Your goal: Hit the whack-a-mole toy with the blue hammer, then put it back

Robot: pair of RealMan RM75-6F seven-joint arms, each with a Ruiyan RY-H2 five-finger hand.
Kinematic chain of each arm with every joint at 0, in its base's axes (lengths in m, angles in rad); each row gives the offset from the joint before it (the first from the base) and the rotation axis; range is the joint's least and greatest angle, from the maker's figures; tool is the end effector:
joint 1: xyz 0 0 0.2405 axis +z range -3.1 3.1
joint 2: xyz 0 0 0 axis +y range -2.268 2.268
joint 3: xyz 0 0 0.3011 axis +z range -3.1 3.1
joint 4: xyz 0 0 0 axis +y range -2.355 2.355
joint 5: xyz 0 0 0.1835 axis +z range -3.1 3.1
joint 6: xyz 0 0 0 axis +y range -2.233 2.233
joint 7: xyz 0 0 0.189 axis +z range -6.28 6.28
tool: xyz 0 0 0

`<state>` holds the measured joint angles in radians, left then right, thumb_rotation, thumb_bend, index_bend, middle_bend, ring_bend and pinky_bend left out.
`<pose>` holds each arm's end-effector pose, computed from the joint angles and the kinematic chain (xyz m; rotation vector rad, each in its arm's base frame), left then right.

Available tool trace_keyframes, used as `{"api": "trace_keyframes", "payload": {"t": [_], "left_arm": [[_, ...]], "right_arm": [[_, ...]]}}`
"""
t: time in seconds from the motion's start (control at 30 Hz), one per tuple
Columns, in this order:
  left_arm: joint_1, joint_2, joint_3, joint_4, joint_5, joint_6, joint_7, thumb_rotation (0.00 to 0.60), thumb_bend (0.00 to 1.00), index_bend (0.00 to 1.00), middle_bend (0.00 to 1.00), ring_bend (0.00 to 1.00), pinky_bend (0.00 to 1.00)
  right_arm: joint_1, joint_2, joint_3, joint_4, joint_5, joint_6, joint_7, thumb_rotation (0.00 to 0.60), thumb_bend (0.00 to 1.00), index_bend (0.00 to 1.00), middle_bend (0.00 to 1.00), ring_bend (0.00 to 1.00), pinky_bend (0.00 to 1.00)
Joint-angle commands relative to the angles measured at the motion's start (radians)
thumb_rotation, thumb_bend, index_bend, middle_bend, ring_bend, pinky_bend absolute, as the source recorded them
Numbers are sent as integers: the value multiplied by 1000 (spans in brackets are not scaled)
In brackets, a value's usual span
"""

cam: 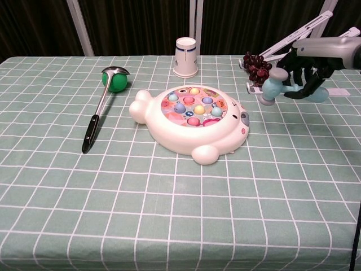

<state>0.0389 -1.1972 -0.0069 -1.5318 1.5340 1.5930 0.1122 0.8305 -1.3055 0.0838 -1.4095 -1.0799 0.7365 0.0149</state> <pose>-0.3652 0.1760 0.1901 -1.3453 -0.8317 -0.7796 -0.2197 -0.4443 0.0598 1.8616 -1.1443 0.7703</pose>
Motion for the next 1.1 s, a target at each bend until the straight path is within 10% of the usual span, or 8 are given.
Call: {"api": "trace_keyframes", "payload": {"t": [0.03, 0.47, 1.1], "left_arm": [[-1, 5, -1, -12, 7, 5, 14, 600, 0, 156, 51, 0, 0], [8, 14, 3, -35, 7, 16, 35, 600, 0, 157, 51, 0, 0], [8, 13, 1, -29, 8, 18, 29, 600, 0, 156, 51, 0, 0]], "right_arm": [[-44, -63, -28, 114, -59, -13, 71, 600, 641, 718, 617, 510, 616], [-80, -188, -26, 298, -218, -5, 275, 600, 466, 474, 451, 302, 405], [-109, -157, -27, 239, -265, 14, 274, 600, 276, 254, 310, 153, 275]]}}
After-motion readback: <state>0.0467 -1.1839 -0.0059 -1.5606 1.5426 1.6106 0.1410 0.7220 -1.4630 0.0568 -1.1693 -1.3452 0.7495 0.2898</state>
